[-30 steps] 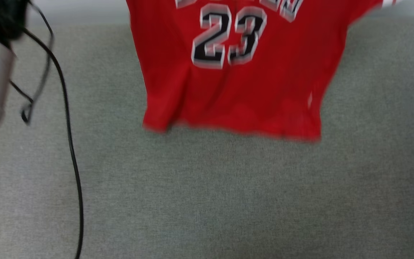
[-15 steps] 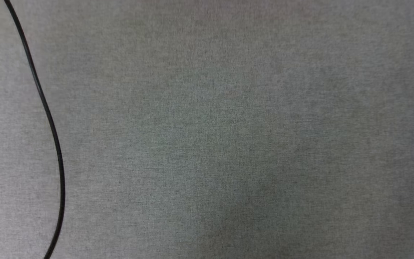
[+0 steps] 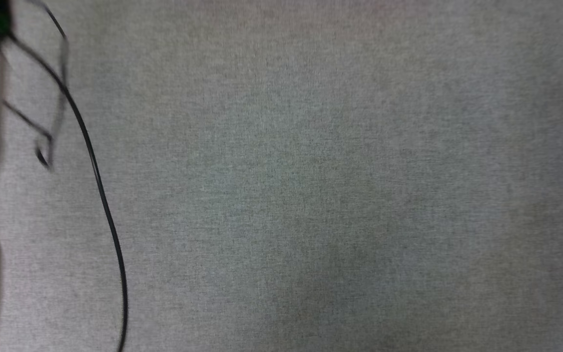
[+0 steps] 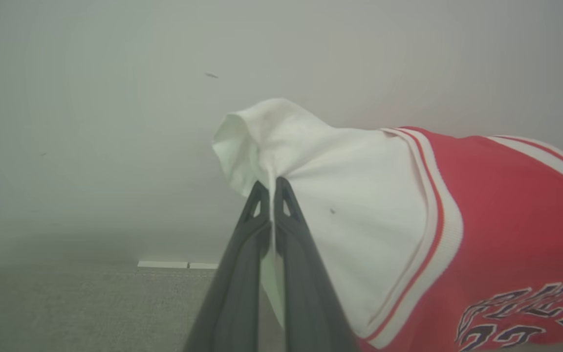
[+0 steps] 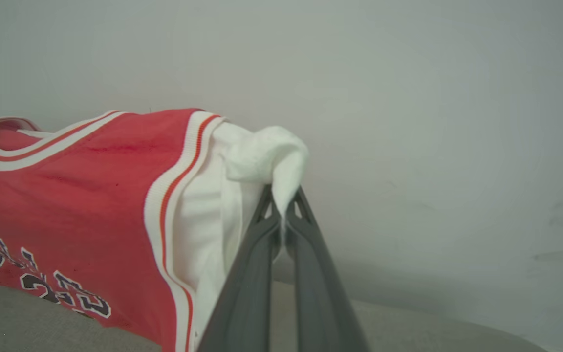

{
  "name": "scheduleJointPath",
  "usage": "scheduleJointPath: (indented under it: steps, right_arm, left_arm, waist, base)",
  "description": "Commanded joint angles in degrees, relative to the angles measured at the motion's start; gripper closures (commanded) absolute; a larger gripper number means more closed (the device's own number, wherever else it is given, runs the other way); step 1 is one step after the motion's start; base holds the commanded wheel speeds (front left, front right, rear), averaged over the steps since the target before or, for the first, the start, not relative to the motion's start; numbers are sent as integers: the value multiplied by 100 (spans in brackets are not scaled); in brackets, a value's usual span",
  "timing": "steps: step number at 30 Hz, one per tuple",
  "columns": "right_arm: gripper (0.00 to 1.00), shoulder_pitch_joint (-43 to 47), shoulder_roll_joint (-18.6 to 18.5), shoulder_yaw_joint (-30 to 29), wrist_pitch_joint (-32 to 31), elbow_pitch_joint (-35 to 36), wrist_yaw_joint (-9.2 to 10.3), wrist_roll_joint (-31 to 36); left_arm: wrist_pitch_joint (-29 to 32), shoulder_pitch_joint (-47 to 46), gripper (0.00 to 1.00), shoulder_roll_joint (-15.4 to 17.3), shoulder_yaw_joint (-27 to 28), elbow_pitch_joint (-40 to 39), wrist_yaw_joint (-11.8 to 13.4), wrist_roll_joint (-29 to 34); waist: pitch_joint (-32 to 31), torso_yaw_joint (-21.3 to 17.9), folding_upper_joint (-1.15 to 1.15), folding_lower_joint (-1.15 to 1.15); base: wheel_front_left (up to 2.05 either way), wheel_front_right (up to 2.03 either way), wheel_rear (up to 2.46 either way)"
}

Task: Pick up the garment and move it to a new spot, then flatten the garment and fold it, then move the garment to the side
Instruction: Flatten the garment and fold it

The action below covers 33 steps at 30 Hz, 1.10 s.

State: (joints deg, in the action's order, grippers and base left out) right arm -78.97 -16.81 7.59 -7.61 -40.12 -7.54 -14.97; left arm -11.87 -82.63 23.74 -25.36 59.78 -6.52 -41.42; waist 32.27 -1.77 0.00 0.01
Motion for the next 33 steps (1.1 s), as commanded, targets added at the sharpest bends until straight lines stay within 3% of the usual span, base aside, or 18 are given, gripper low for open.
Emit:
scheduleJointPath:
  steps: [1, 7, 15, 18, 25, 33]
  right_arm:
    - [100, 462, -7, 102, 158, -7, 10, -192]
    - [100, 2034, -131, 325, 543, 355, 10, -787]
    - [100, 4357, -121, -24, 737, 1042, 11, -1215]
    - [100, 4816, -111, -200, 716, 1262, 11, -1232]
    - [100, 6398, 122, -689, 362, 2214, 12, -1020]
    - [100, 8109, 716, -1217, -162, 3303, 11, -606]
  left_arm:
    - [-85, 449, 100, -13, 45, 49, -55, -180]
    - [-232, 1839, 100, -11, 22, -332, -96, -718]
    - [-337, 3788, 100, 68, 156, -1053, -89, -1170]
    - [-341, 4215, 100, 118, 257, -1247, -89, -1104]
    - [-345, 5715, 100, 43, 518, -1941, 91, -767]
    - [-344, 7131, 100, -5, 440, -2525, 350, -614]
  waist:
    - [-192, -7, 0, -1]
    - [-599, 37, 0, -1]
    - [-1282, 131, 0, -1]
    - [-1446, 141, 0, -1]
    - [-1990, 194, 0, -1]
    - [-2523, 287, 0, -1]
  base:
    - [0, 0, 0]
    - [0, 0, 0]
    - [0, 0, 0]
    - [0, 0, 0]
    - [0, 0, 0]
    - [0, 0, 0]
